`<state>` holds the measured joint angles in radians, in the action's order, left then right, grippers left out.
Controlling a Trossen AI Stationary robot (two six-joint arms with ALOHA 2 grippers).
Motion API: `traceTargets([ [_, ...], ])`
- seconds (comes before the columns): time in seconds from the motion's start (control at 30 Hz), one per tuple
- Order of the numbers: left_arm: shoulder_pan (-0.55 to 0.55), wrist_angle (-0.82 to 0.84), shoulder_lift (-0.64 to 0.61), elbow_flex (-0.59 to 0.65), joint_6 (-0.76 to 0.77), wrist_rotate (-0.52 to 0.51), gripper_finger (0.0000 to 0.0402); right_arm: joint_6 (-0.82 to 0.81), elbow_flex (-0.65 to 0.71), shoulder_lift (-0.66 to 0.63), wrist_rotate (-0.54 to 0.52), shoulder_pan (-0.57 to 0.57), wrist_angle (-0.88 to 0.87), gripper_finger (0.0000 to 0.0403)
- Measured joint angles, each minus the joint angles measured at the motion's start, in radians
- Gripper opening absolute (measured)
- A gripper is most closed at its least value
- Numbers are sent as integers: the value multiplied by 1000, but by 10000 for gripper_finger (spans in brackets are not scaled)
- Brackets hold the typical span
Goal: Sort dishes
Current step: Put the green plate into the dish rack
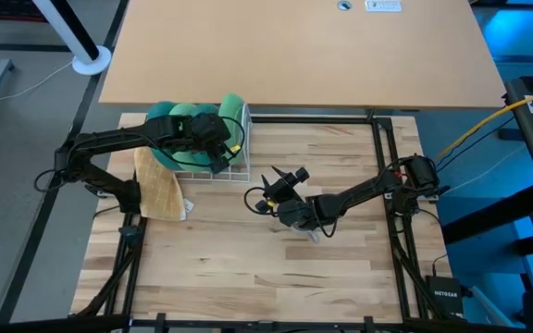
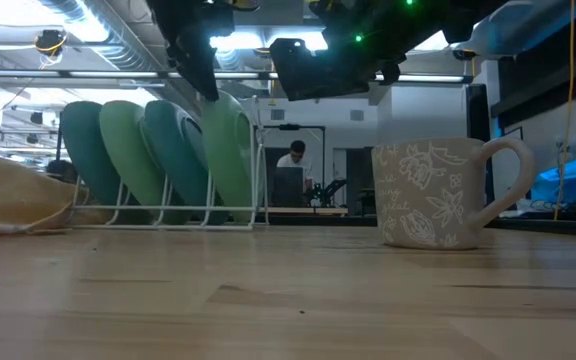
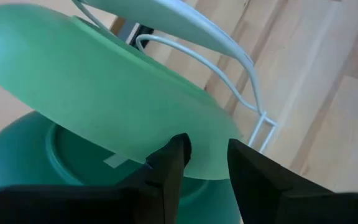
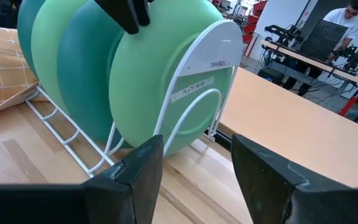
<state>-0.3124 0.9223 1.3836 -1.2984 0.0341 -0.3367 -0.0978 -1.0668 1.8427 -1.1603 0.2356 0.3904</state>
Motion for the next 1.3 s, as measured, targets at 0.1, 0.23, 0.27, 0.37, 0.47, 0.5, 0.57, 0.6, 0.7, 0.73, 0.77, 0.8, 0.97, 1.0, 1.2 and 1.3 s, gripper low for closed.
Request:
traceTargets([
  [0.1, 11, -3, -5, 1, 3, -4, 117, 0, 0, 0, 0, 0, 0, 195],
  [0.23, 12, -12, -17, 1, 12, -5, 117, 0, 0, 0, 0, 0, 0, 195],
  [0.27, 12, -12, -21, 1, 16, -5, 117, 0, 0, 0, 0, 0, 0, 195],
  [0.37, 12, -18, -29, 1, 18, -5, 117, 0, 0, 0, 0, 0, 1, 195],
  [0.47, 12, -28, -35, 0, 19, -5, 117, 0, 0, 0, 0, 0, 1, 195],
  [0.5, 12, -32, -38, 0, 19, -5, 117, 0, 0, 0, 0, 0, 1, 195],
  [0.57, 12, -43, -38, 0, 19, -5, 117, 0, 0, 0, 0, 0, 1, 195],
  [0.6, 12, -52, -38, 0, 19, -5, 117, 0, 0, 0, 0, 0, 2, 195],
  [0.7, 12, -52, -38, 0, 19, -4, 117, 0, 0, 0, 0, 0, 1, 195],
  [0.73, 12, -53, -38, 0, 19, -4, 117, 0, 0, 0, 0, 0, 2, 195],
  [0.77, 12, -53, -38, 0, 19, -3, 117, 0, 0, 0, 0, 0, 2, 195],
  [0.8, 12, -52, -39, 0, 19, -3, 117, 0, 0, 0, 0, 0, 2, 195],
  [0.97, 10, -66, -39, -1, 18, -2, 117, 0, 0, 0, 0, 0, 2, 195],
  [1.0, 10, -77, -39, -1, 19, -1, 117, 0, 0, 0, 0, 0, 2, 195],
  [1.2, 5, -162, -39, -2, -32, 0, 117, 0, 0, 0, 0, 0, 2, 195],
  [1.3, -21, -186, -39, -3, -64, -1, 117, 0, 0, 0, 0, 0, 3, 195],
])
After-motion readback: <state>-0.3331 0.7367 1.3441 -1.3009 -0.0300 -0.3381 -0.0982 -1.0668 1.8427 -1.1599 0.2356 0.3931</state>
